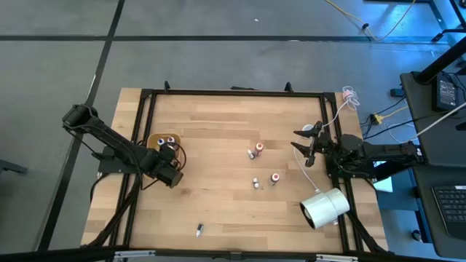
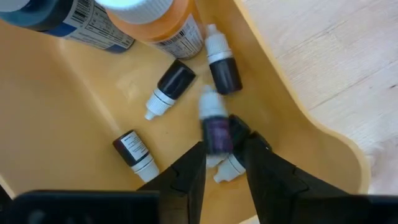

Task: Pick & Place food coloring
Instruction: Put the small purple food coloring bottle into the yellow bin, then put the small black food coloring bottle into the yellow bin

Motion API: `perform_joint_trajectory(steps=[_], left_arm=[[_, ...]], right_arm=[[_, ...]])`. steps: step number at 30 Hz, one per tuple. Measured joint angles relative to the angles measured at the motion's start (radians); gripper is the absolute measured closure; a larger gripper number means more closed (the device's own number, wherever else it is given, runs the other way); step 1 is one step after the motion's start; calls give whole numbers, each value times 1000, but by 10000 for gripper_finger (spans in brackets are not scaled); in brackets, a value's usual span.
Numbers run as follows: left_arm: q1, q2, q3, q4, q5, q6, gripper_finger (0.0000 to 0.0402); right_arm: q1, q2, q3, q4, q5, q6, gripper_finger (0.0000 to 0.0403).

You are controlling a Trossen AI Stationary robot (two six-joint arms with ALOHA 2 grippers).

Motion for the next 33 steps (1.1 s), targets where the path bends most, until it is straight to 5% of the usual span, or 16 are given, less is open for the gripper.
perform_joint_trajectory(steps=[12,20,23,33], left_arm=[[-24,-1,134,16,-66,256,282],[-72,40,183,442,-37,614,284],[-81,117,199,531,31,627,282],[-140,478,506,317,72,398,285]], right_arm=[[0,0,0,0,0,0,173],[0,0,0,0,0,0,173],[0,0,0,0,0,0,173],[0,0,0,0,0,5,173]])
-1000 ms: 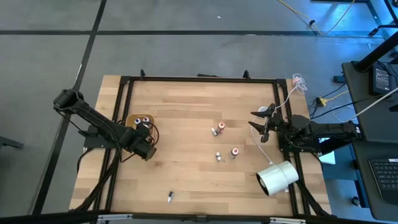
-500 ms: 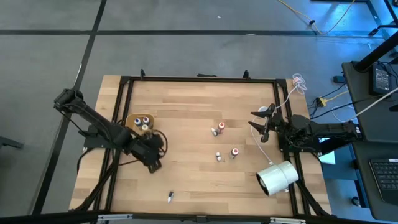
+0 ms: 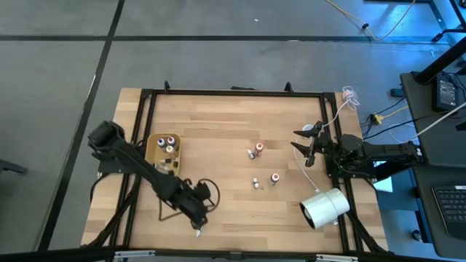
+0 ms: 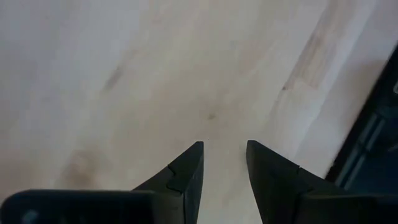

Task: Pick & Place food coloring
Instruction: Put the small black food coloring bottle into the yellow bin

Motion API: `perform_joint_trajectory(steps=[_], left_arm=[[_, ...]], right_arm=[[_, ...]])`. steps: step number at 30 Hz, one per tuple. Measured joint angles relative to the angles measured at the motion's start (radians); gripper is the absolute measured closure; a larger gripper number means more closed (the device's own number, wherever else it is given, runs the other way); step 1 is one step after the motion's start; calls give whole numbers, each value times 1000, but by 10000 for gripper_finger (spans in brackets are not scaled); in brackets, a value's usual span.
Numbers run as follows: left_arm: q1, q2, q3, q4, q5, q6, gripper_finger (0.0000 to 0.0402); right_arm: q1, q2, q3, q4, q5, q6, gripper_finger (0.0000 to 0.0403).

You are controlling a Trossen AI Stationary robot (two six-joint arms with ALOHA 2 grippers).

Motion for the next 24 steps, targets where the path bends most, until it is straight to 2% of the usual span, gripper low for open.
perform_joint_trajectory(steps=[9,18,24], left_arm=[[-57,196,181,-50,9,-157,283],[-101,305,259,-76,41,-337,282],[-131,336,275,-87,47,-417,283]], right_arm=[[0,0,0,0,0,-4,173],[0,0,0,0,0,-3,173],[0,0,0,0,0,-2,173]])
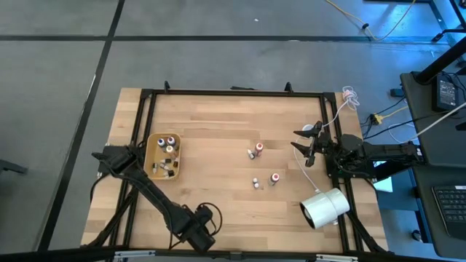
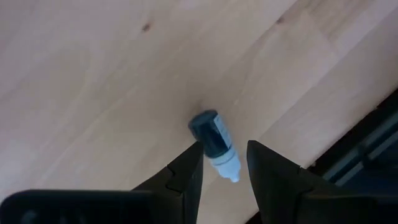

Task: Pick & Place food coloring
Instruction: Put the small black food coloring bottle into the yellow bin

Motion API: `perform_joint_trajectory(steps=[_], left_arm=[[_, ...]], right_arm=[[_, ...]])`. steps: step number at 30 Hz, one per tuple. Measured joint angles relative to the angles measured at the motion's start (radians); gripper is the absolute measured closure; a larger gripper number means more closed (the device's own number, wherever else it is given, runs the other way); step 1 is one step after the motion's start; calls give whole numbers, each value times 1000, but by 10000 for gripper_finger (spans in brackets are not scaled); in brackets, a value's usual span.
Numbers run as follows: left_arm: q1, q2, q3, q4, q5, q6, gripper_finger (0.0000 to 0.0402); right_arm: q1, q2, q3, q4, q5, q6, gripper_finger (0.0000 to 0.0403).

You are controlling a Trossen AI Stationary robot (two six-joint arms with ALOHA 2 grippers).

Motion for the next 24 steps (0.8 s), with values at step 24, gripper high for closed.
perform_joint_trajectory(steps=[24], left_arm=[[2,63,2,-14,14,126,281]], right_arm=[[0,64,0,-1,0,1,173]])
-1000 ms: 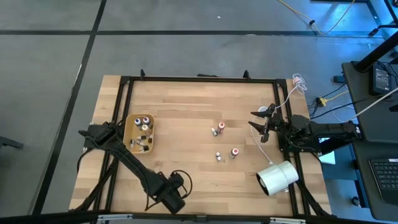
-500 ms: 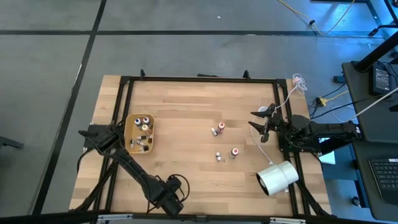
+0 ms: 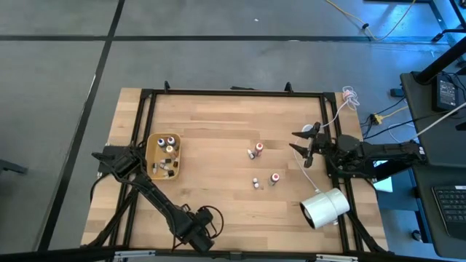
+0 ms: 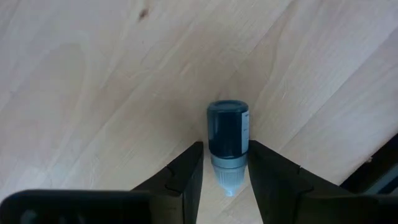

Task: Pick & Place food coloring
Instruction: Put the small black food coloring bottle into the yellow bin

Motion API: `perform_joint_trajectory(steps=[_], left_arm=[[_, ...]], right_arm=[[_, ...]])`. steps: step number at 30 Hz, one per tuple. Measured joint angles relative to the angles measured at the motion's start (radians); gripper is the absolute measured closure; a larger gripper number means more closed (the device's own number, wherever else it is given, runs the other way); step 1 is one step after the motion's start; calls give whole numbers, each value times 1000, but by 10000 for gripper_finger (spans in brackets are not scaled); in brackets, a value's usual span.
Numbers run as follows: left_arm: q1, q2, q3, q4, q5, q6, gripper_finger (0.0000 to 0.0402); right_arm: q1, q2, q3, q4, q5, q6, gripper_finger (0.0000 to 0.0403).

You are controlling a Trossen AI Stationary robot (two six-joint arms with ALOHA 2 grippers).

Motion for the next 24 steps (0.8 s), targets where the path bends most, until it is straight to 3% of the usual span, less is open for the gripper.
perform_joint_trajectory(steps=[7,16,24], left_arm=[[0,1,0,-12,-15,9,290],[11,-10,-3,-44,-20,142,339],[27,-194,-5,-372,-178,86,337]], right_arm=[[0,17,0,1,0,-2,173],[0,17,0,1,0,-3,173],[0,17,0,1,0,-2,173]])
